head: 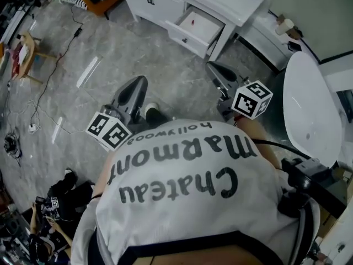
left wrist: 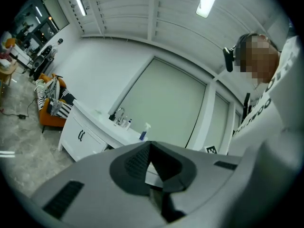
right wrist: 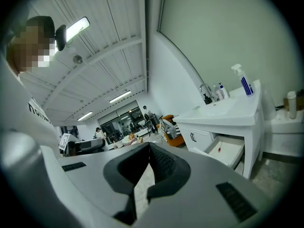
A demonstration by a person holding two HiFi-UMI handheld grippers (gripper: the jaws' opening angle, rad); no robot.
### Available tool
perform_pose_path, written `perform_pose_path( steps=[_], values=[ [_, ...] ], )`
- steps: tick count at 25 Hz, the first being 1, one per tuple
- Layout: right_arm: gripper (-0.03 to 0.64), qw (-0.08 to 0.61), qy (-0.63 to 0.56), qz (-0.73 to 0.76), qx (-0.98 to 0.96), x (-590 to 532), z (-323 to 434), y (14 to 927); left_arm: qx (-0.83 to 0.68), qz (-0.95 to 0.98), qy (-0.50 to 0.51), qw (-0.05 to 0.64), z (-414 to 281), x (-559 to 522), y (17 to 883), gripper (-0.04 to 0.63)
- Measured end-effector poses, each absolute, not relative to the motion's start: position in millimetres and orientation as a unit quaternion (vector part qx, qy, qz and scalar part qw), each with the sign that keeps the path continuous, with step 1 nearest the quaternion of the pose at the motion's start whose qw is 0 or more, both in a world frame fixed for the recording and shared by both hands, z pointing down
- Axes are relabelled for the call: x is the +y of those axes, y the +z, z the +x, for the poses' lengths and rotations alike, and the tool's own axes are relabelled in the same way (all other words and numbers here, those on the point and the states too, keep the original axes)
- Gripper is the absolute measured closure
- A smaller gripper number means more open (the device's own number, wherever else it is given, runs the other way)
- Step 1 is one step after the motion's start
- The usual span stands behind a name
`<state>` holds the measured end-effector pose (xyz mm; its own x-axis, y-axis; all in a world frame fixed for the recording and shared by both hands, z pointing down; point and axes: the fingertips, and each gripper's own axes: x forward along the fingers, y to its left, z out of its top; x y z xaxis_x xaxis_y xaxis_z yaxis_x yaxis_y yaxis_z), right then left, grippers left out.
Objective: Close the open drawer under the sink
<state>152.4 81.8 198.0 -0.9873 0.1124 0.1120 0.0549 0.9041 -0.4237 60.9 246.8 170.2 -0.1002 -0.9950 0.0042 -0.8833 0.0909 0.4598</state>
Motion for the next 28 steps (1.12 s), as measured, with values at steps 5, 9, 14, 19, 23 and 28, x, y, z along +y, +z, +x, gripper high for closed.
perform_pose_path(
  steps=[5, 9, 14, 19, 23, 28],
  values=[
    [0.604, 0.059, 0.233, -0.008, -0.971, 81.6, 98.1, 199.3, -0.693, 0.682, -0.151, 0.181, 0.2, 235.6, 166.2, 0.586],
    [0.604, 0.048, 0.246, 0.029, -0.968, 81.4, 51.9, 197.5, -0.669, 0.705, -0.136, 0.192, -59.0, 230.4, 162.3, 0.586],
    [0.604, 0.033, 0.248, 0.081, -0.965, 82.7, 12.7, 196.4, -0.636, 0.738, -0.122, 0.192, -117.3, 221.5, 159.0, 0.586],
    [0.604, 0.027, 0.254, 0.121, -0.959, 87.3, -16.2, 201.8, -0.605, 0.763, -0.121, 0.193, -161.0, 210.8, 160.0, 0.586],
    [0.604, 0.043, 0.243, 0.141, -0.959, 84.9, -28.4, 213.7, -0.6, 0.768, -0.108, 0.195, -177.2, 189.9, 173.7, 0.586],
    [0.604, 0.038, 0.266, 0.181, -0.946, 70.3, -33.3, 232.0, -0.58, 0.788, -0.064, 0.195, -162.3, 148.8, 202.5, 0.586]
  ],
)
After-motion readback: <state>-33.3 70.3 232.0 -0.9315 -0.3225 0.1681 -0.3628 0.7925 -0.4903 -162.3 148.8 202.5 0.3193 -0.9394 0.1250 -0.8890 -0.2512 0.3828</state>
